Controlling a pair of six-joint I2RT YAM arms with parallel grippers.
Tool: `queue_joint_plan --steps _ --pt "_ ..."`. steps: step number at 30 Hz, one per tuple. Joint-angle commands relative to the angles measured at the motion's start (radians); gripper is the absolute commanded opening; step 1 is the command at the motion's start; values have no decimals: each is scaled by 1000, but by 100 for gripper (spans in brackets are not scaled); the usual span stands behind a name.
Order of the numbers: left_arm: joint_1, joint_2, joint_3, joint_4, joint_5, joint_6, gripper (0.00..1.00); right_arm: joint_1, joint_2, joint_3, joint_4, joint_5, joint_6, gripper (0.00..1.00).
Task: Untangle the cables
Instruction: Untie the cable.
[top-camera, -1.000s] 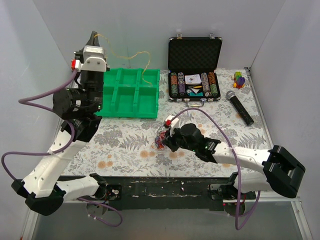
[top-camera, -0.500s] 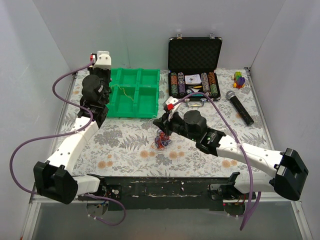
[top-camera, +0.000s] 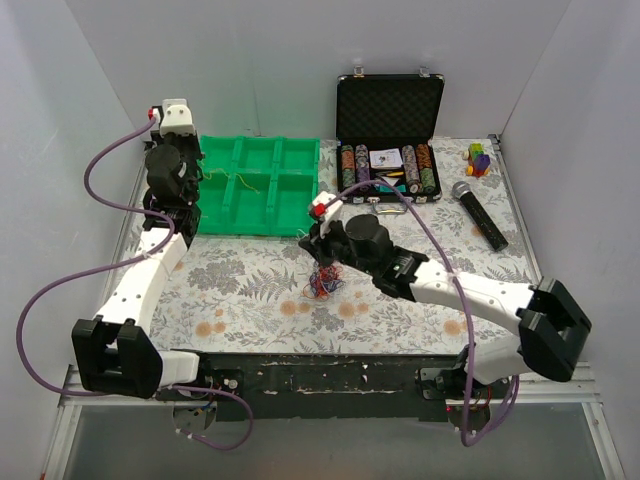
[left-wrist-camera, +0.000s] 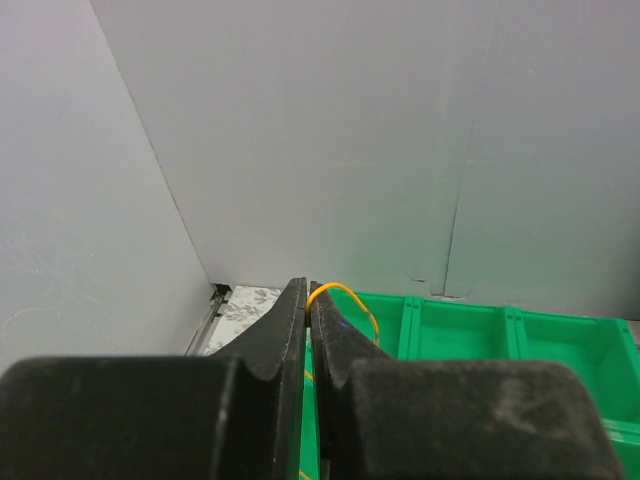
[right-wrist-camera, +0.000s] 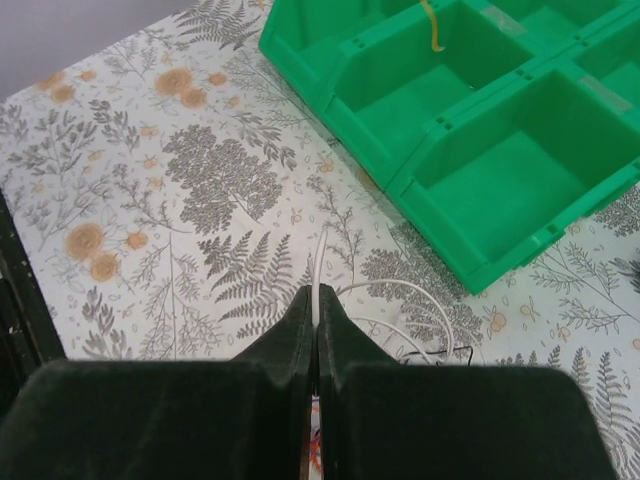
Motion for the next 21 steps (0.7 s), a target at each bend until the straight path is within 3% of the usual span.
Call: queue_joint_plan --steps 1,9,21 --pt "30 5 24 12 34 -46 0 -31 127 142 26 10 -14 1" --pt "46 -18 59 -5 91 -44 0 -43 433 432 -92 47 -4 1" --pt "46 -65 39 -1 151 -61 0 61 264 82 -79 9 144 1"
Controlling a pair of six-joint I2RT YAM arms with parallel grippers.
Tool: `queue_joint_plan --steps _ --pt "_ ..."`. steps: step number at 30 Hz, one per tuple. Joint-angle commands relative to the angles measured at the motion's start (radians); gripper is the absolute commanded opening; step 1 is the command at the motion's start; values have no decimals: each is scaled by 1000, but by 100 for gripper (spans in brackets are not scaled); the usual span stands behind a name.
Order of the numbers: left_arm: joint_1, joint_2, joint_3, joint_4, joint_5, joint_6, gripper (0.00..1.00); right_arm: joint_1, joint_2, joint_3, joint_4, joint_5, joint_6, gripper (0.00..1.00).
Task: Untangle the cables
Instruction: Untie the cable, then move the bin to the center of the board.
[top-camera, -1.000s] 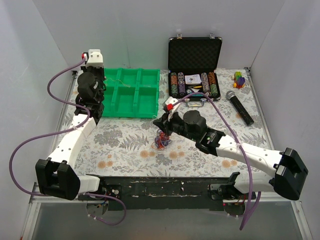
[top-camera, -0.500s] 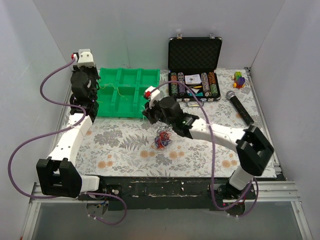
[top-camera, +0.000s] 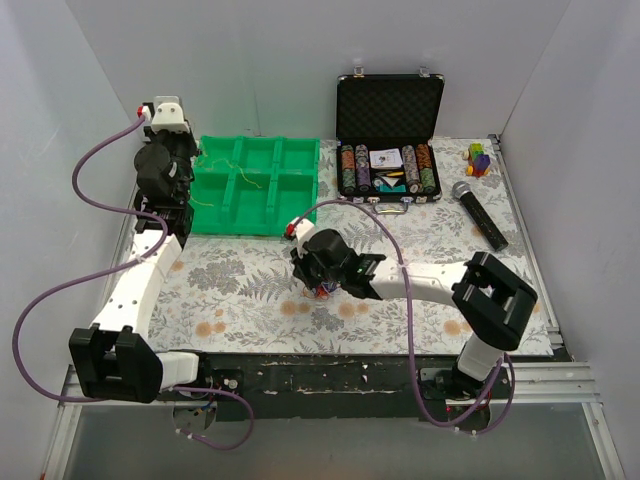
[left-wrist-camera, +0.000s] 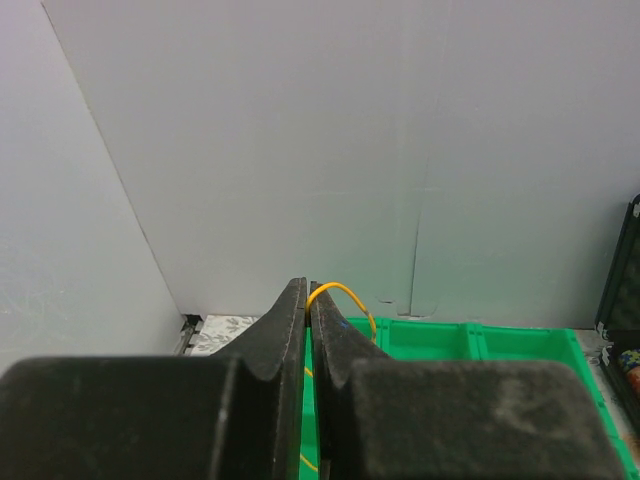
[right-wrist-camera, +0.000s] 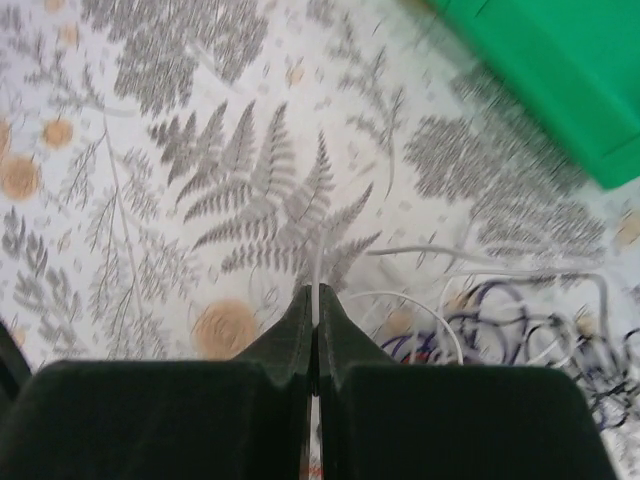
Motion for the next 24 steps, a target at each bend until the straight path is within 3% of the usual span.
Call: queue_joint_plan --steps 1,4,6,8,15,19,24 --pt "3 -46 20 2 25 -11 0 41 -101 -46 -14 -30 71 4" --pt "3 -49 23 -5 28 -11 0 66 -154 -52 -80 -62 83 39" --pt "3 -54 20 -6 34 -7 0 73 -206 -50 -123 -66 91 72" --pt "3 -60 15 -1 39 -1 0 75 -251 -37 -155 -63 94 85" --pt "3 -63 18 2 26 4 0 66 -254 169 -295 -17 36 87" --pt "3 -65 20 -8 16 10 0 46 -152 345 -362 21 2 85" --pt "3 -76 14 -17 -13 24 0 -66 61 511 -356 42 16 85"
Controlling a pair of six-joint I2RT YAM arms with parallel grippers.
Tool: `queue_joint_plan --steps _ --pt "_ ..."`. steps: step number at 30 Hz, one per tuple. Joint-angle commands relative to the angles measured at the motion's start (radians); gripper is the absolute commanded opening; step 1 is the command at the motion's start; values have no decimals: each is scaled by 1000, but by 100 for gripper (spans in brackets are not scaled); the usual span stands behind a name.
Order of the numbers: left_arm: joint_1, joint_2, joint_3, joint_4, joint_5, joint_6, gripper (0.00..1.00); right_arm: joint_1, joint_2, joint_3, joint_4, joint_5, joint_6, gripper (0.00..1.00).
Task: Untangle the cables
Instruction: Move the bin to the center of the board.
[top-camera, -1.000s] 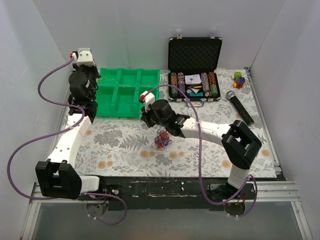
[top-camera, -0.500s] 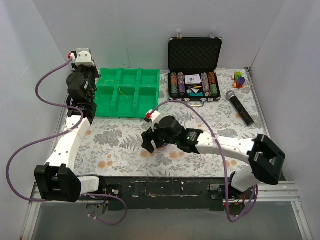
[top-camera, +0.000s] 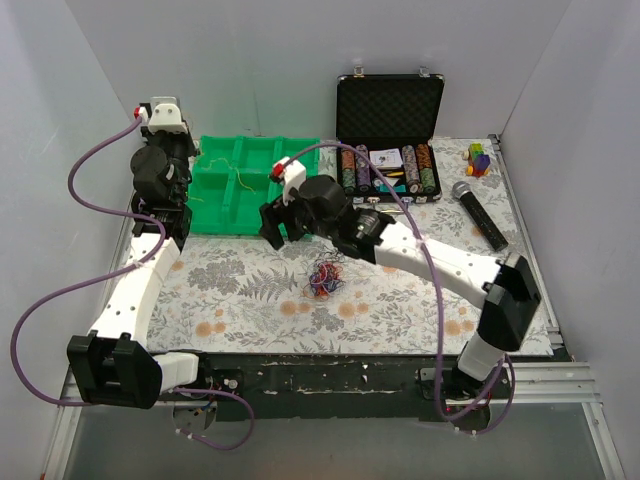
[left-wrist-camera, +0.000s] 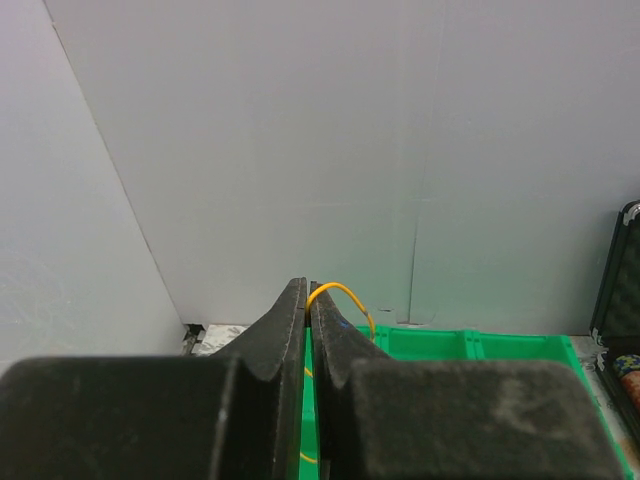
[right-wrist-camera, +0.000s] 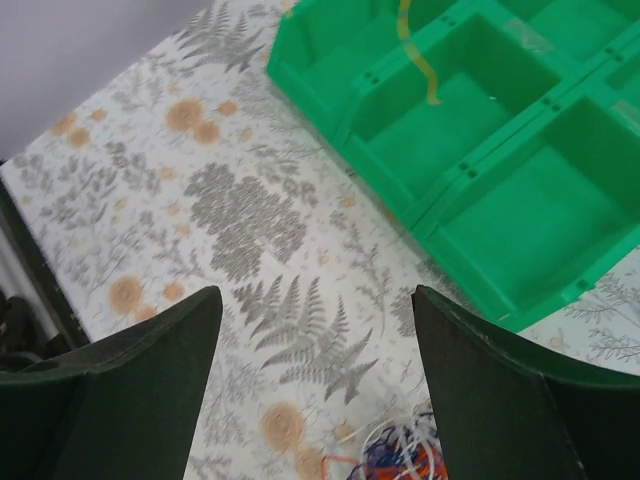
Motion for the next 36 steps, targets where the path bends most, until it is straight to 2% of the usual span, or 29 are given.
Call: queue_joint_plan --steps 1,8,12,19,27,32,33,36 --pt "5 -47 13 -16 -31 21 0 -101 204 169 -32 57 -8 85" --pt "8 -67 36 -43 -64 42 0 -107 620 691 -235 209 -13 90" --pt "9 -75 43 -52 -103 65 0 -106 728 800 -250 319 18 89" --pt "11 -127 0 -70 -63 55 0 -106 780 748 -218 371 59 77" --pt "11 -162 -26 -93 -43 0 0 -99 689 486 -77 376 90 35" --pt "11 -190 -46 -128 -25 -76 0 -101 651 344 -64 371 139 7" --pt "11 -197 -51 -138 -15 -89 0 -98 627 302 -54 371 150 2" --pt "12 -220 -66 -157 20 -125 0 -72 545 155 -5 391 171 1"
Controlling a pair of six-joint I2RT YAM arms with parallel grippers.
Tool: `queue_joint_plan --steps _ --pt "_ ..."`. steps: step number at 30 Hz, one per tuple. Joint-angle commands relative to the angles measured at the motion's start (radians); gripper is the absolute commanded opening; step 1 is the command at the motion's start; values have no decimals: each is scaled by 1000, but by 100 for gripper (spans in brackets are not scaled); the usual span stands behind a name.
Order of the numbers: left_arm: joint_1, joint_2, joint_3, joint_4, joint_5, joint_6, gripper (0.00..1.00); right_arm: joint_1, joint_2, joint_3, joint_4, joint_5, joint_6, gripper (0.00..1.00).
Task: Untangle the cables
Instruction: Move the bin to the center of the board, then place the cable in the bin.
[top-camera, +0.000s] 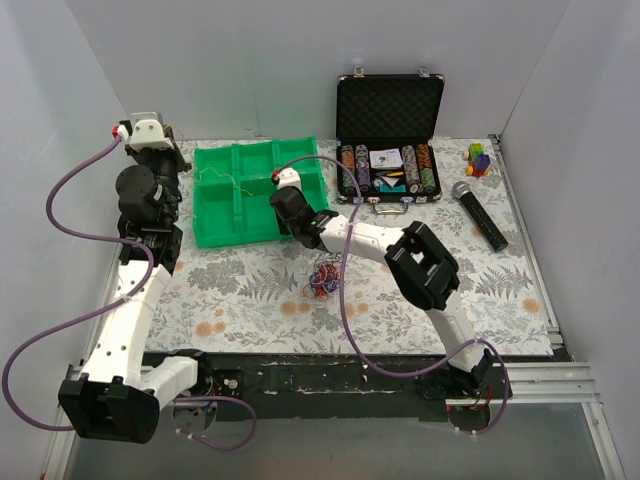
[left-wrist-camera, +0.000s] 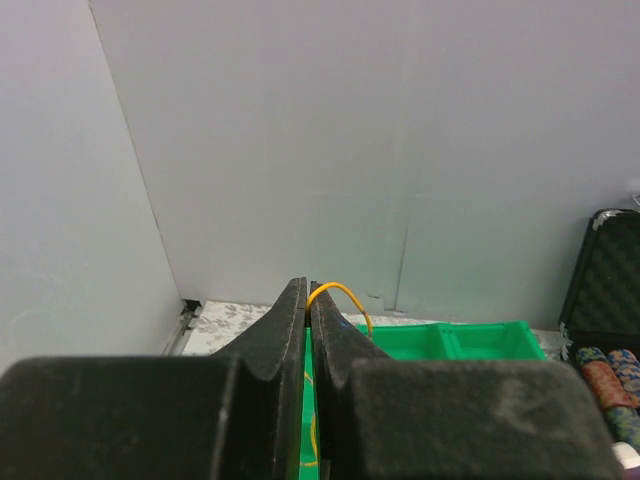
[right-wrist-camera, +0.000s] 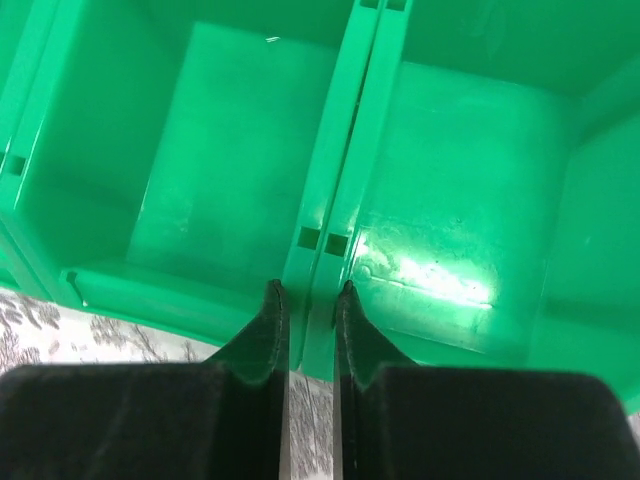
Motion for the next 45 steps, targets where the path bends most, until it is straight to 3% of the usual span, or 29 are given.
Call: queue_joint_plan --steps 1,5,9,13,17,22,30,34,40,45 --pt "5 -52 -16 -56 65 -76 0 43 -98 -207 -59 37 26 1" --pt "5 -69 -19 -80 113 -50 0 85 -208 -361 -63 112 125 1" --pt "5 -103 -32 -152 289 28 0 120 -299 -481 -50 125 178 2" --pt "5 -169 -88 -148 401 77 0 131 -391 -528 -11 108 149 32" --pt "5 -179 -85 -206 469 79 0 129 -495 -542 53 80 91 45" --pt "5 -231 -128 -220 492 150 0 128 -544 -495 43 53 70 46" --pt "5 -342 -252 -197 484 419 0 128 -595 -525 50 45 83 47" --pt "5 -342 -254 -160 492 332 0 128 -635 -574 82 47 96 47" --pt "5 -291 -190 -153 660 85 0 128 -682 -625 79 71 108 47" --pt "5 -336 -363 8 653 143 0 128 -736 -672 87 85 114 47"
